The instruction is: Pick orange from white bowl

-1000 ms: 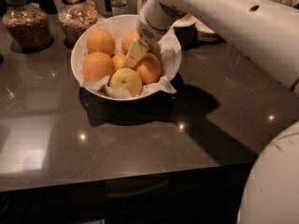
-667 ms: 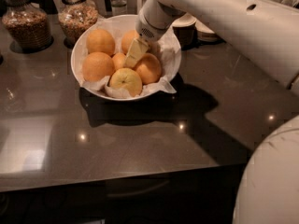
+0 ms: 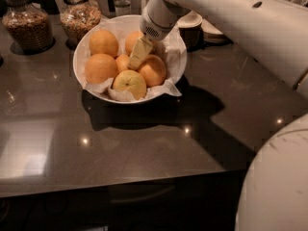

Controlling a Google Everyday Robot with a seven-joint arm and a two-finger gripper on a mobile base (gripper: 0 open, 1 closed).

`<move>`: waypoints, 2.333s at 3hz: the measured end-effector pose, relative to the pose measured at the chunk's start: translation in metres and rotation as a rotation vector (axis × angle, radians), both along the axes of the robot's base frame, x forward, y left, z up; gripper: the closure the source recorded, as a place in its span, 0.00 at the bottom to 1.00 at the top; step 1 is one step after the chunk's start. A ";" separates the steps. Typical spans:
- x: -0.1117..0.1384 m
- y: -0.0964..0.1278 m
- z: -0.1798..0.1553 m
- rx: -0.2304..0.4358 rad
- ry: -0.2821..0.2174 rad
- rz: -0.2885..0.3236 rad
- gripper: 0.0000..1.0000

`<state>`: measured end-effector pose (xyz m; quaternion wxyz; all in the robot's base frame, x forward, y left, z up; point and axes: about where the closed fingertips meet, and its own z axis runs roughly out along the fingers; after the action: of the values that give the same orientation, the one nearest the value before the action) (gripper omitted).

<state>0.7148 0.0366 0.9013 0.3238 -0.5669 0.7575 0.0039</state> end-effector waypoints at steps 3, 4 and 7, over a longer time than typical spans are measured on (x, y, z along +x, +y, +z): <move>0.007 -0.003 0.010 -0.003 -0.009 -0.018 1.00; 0.031 -0.005 0.019 0.067 -0.055 -0.114 1.00; 0.002 -0.044 0.081 0.558 -0.043 -0.020 1.00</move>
Offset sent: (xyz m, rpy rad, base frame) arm 0.0804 -0.0027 0.0452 0.2382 -0.1723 -0.3175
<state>0.7166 -0.0072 0.9821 0.4834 -0.4483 0.7255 0.1973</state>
